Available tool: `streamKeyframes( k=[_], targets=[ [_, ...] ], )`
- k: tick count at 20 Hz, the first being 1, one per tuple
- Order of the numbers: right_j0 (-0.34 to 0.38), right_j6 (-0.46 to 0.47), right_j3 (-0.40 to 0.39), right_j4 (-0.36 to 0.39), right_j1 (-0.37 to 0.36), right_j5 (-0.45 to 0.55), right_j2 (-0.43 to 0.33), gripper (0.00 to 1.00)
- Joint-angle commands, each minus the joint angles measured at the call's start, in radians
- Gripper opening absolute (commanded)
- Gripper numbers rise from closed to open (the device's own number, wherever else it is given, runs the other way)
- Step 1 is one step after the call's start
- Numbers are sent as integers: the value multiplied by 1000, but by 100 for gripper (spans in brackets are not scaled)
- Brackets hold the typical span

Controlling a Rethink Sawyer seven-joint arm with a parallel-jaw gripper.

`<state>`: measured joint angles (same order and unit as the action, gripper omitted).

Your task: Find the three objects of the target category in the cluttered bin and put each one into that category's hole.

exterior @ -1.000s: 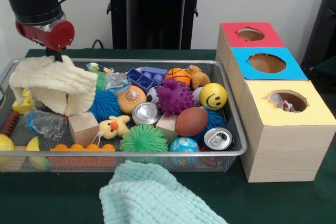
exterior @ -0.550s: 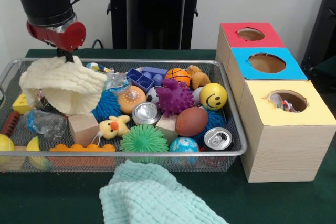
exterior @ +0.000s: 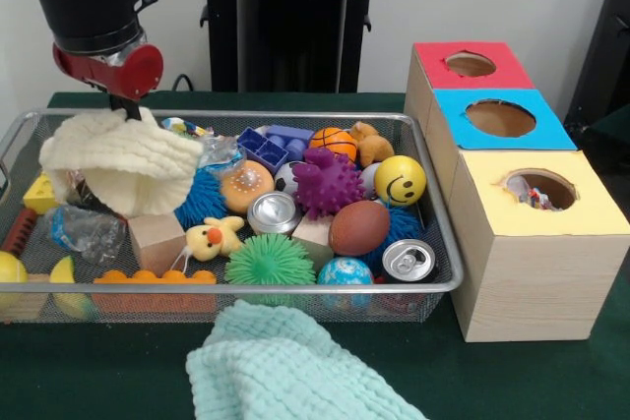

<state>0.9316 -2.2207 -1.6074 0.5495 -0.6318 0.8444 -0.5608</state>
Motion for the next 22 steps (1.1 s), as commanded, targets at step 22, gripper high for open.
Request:
streamKeyframes(
  k=[22],
  targets=[
    [57, 455, 227, 94, 125, 61, -117, 0]
  ],
)
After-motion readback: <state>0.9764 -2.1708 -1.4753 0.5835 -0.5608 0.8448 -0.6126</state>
